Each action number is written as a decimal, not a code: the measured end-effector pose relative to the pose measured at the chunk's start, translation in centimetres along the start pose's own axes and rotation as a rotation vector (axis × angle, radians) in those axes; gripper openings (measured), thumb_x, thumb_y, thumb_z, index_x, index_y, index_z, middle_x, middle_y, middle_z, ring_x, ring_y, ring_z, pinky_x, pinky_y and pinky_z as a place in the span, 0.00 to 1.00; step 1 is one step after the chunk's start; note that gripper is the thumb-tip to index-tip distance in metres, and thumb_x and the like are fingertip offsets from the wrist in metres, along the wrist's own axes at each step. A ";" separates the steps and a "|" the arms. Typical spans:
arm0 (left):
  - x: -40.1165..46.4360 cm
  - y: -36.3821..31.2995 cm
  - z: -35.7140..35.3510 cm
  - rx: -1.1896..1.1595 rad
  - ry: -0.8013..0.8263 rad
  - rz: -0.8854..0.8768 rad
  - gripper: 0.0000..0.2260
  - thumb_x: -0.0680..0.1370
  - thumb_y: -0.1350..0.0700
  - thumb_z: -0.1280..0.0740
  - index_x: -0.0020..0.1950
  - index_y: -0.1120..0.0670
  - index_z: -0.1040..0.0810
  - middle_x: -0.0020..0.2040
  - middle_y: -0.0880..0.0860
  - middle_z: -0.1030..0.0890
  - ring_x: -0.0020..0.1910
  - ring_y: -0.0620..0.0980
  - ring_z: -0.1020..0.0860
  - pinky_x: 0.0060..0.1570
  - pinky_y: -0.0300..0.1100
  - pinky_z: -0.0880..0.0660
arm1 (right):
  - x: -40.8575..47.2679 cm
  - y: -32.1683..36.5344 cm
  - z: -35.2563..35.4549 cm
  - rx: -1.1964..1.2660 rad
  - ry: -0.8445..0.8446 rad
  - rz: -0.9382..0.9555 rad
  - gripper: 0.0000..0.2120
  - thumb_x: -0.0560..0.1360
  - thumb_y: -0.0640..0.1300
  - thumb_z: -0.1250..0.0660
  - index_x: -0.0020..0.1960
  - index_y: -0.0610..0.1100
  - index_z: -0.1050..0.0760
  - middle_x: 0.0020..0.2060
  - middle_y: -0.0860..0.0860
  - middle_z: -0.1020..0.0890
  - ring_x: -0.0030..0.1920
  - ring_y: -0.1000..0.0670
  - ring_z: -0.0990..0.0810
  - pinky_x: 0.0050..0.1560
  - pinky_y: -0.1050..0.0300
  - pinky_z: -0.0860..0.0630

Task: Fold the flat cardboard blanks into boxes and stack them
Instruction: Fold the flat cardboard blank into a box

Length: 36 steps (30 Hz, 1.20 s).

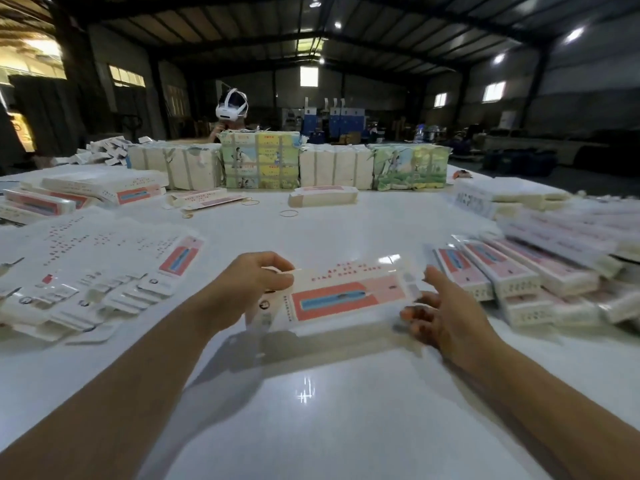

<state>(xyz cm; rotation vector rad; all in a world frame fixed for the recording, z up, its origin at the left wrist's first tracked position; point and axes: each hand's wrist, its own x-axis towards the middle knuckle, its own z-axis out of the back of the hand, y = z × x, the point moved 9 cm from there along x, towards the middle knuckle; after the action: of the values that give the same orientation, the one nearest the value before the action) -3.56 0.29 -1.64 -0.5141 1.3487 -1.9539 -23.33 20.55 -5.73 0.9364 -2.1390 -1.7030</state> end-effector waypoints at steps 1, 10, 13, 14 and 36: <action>-0.7 0.2 -1.1 0.027 0.026 0.010 0.05 0.76 0.59 0.32 0.46 0.49 0.20 0.40 0.46 0.17 0.37 0.51 0.17 0.30 0.39 0.22 | -0.1 -0.3 0.3 0.024 -0.005 -0.052 0.10 0.78 0.50 0.36 0.51 0.44 0.28 0.30 0.44 0.19 0.23 0.50 0.24 0.19 0.62 0.31; -3.8 -1.4 -3.7 0.648 -0.069 -0.276 0.32 0.67 0.34 0.34 0.67 0.47 0.29 0.62 0.46 0.26 0.53 0.46 0.26 0.53 0.49 0.24 | -0.6 0.7 -0.6 -0.222 0.087 0.167 0.07 0.76 0.35 0.37 0.48 0.45 0.28 0.33 0.44 0.16 0.24 0.47 0.22 0.20 0.61 0.31; -4.9 -2.5 -7.1 0.924 -0.031 -0.430 0.50 0.57 0.22 0.44 0.74 0.45 0.43 0.67 0.44 0.33 0.59 0.45 0.32 0.62 0.49 0.32 | -1.2 0.7 -1.3 -0.235 0.148 0.210 0.06 0.76 0.36 0.37 0.49 0.45 0.27 0.38 0.44 0.15 0.27 0.47 0.20 0.23 0.60 0.26; -4.9 -2.6 -7.7 0.974 -0.056 -0.452 0.51 0.57 0.21 0.46 0.75 0.45 0.45 0.68 0.44 0.34 0.59 0.45 0.33 0.64 0.49 0.33 | -1.6 0.8 -1.6 -0.250 0.170 0.226 0.05 0.77 0.37 0.37 0.50 0.45 0.28 0.39 0.44 0.15 0.28 0.46 0.20 0.25 0.60 0.25; -6.4 -4.8 -5.2 0.782 -0.226 -0.504 0.28 0.66 0.32 0.33 0.60 0.46 0.29 0.57 0.44 0.22 0.39 0.46 0.26 0.53 0.44 0.28 | -6.1 5.9 -0.7 -0.443 -0.091 0.865 0.13 0.77 0.36 0.37 0.49 0.55 0.27 0.41 0.53 0.24 0.36 0.58 0.26 0.36 0.65 0.28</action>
<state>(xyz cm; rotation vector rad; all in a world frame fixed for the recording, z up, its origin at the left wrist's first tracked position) -4.17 9.41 1.19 -0.6863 0.2502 -2.5160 -20.21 24.41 1.15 -0.1870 -1.6851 -1.6124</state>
